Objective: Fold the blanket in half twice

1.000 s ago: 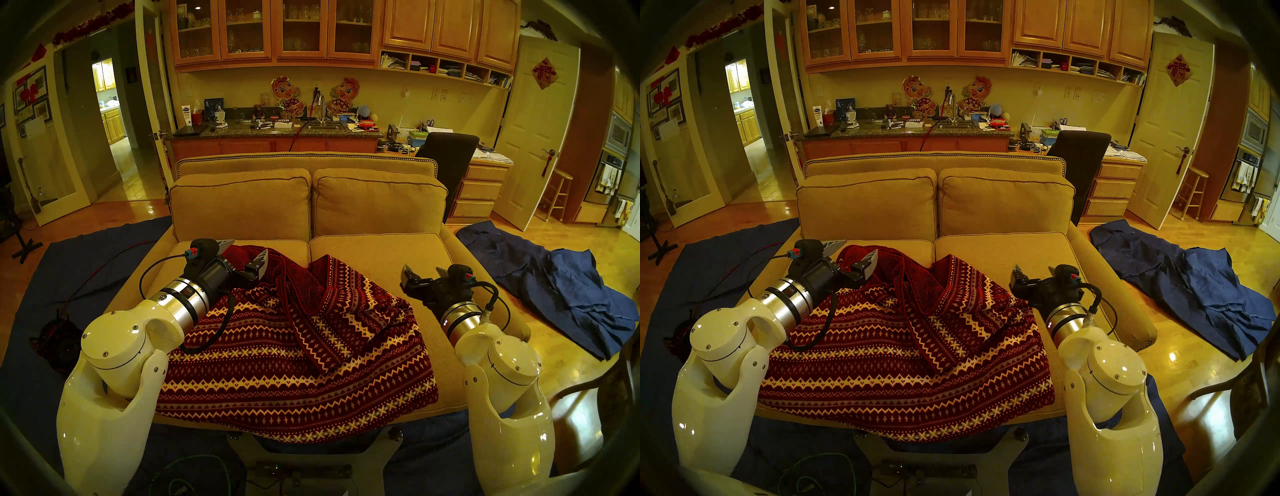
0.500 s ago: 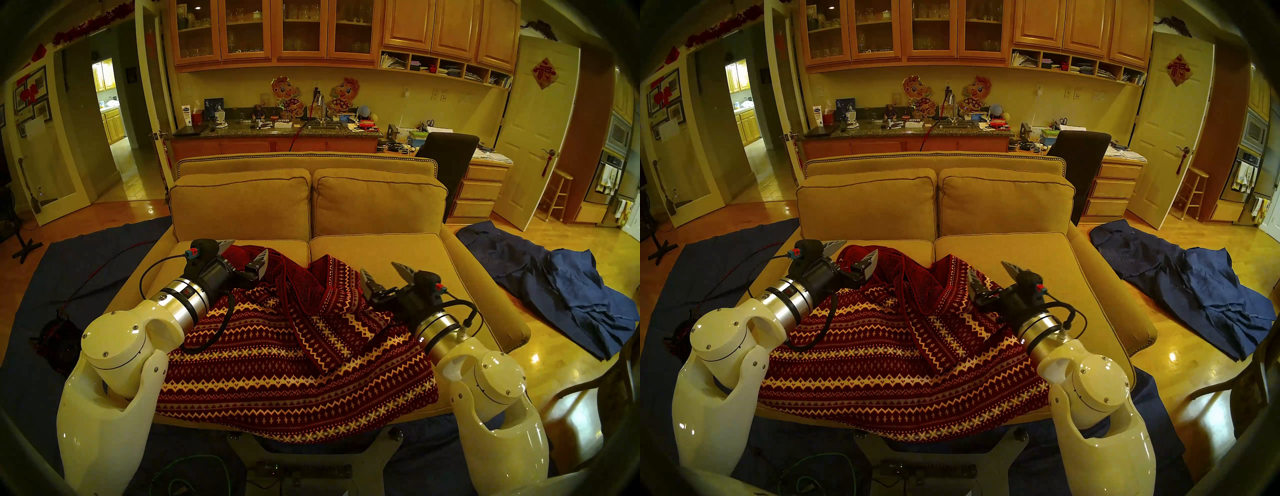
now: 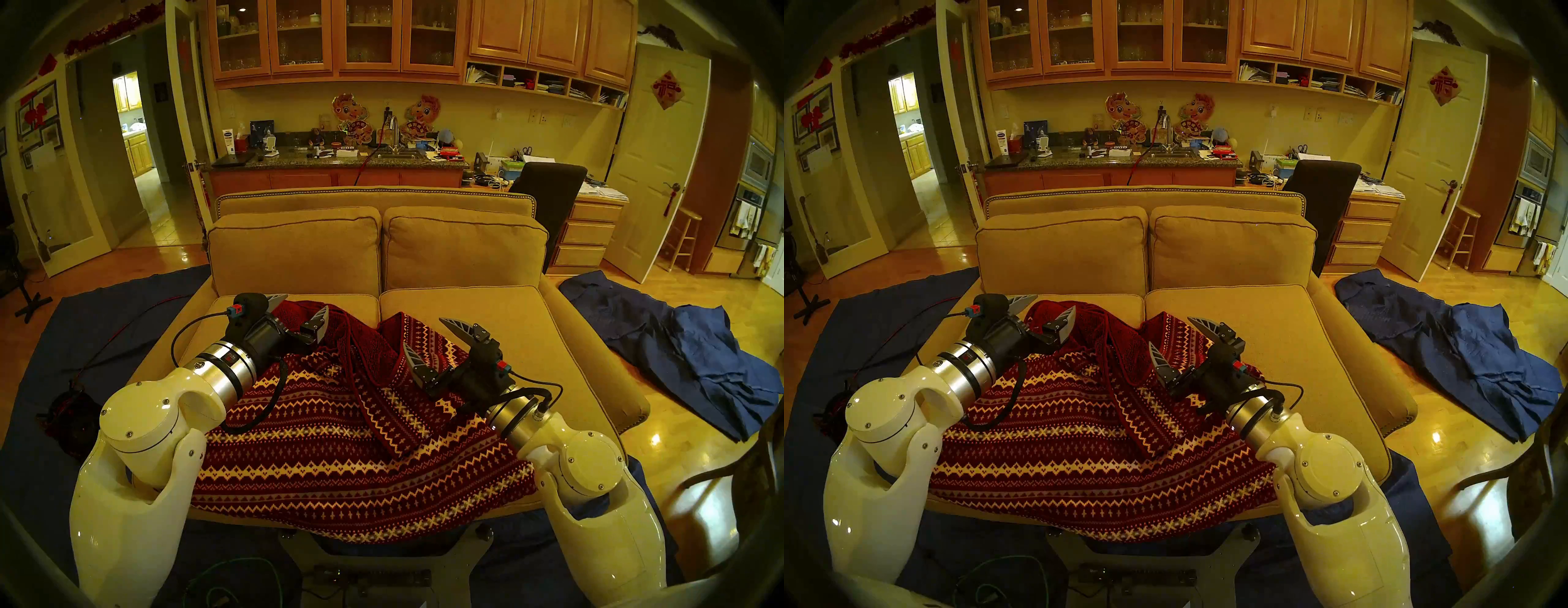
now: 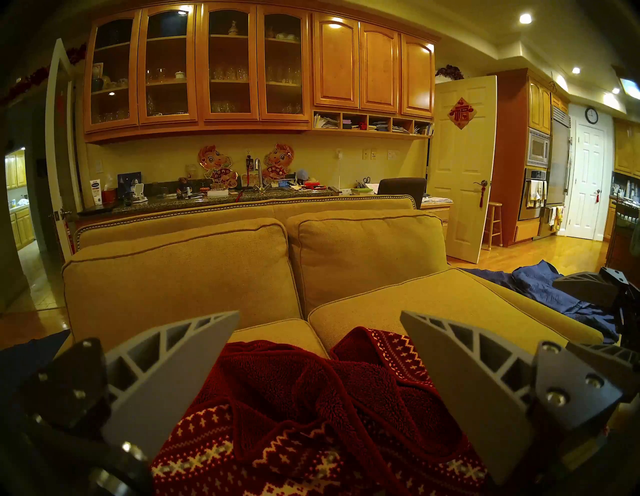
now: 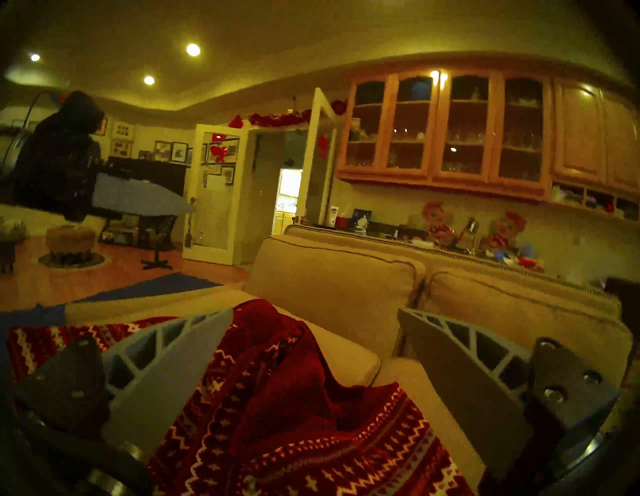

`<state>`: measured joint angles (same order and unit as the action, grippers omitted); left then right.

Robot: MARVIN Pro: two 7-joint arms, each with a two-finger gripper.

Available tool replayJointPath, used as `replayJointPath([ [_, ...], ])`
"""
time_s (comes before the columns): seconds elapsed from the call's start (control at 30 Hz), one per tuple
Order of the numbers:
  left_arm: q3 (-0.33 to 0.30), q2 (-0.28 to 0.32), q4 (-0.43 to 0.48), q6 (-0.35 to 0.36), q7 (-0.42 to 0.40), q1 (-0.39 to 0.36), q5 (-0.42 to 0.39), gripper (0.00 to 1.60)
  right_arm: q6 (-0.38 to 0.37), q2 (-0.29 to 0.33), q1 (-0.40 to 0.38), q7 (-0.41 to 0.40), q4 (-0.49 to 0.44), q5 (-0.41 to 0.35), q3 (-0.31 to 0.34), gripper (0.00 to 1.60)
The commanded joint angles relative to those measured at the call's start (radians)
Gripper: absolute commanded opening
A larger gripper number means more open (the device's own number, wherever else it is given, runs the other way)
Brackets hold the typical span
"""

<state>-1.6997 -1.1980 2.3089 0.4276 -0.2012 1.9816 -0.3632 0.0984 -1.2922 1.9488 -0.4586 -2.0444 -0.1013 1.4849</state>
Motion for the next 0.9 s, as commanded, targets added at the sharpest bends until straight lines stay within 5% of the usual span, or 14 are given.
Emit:
replayJointPath([
  [0.0, -0.002, -0.001, 0.007, 0.000, 0.004, -0.002, 0.002, 1.60, -0.011, -0.036, -0.037, 0.054, -0.029, 0.016, 0.014, 1.60],
  [0.23, -0.002, -0.001, 0.008, 0.000, 0.004, -0.002, 0.003, 1.60, -0.017, -0.040, -0.037, 0.064, -0.033, 0.026, 0.012, 1.60],
  [0.43, -0.002, -0.001, 0.007, 0.000, 0.003, -0.002, 0.003, 1.60, 0.090, 0.055, -0.031, -0.020, 0.028, 0.119, -0.020, 1.60],
  [0.87, -0.002, -0.002, 0.008, 0.000, 0.003, -0.002, 0.003, 1.60, 0.170, 0.106, -0.145, -0.113, 0.118, 0.208, -0.051, 1.60],
])
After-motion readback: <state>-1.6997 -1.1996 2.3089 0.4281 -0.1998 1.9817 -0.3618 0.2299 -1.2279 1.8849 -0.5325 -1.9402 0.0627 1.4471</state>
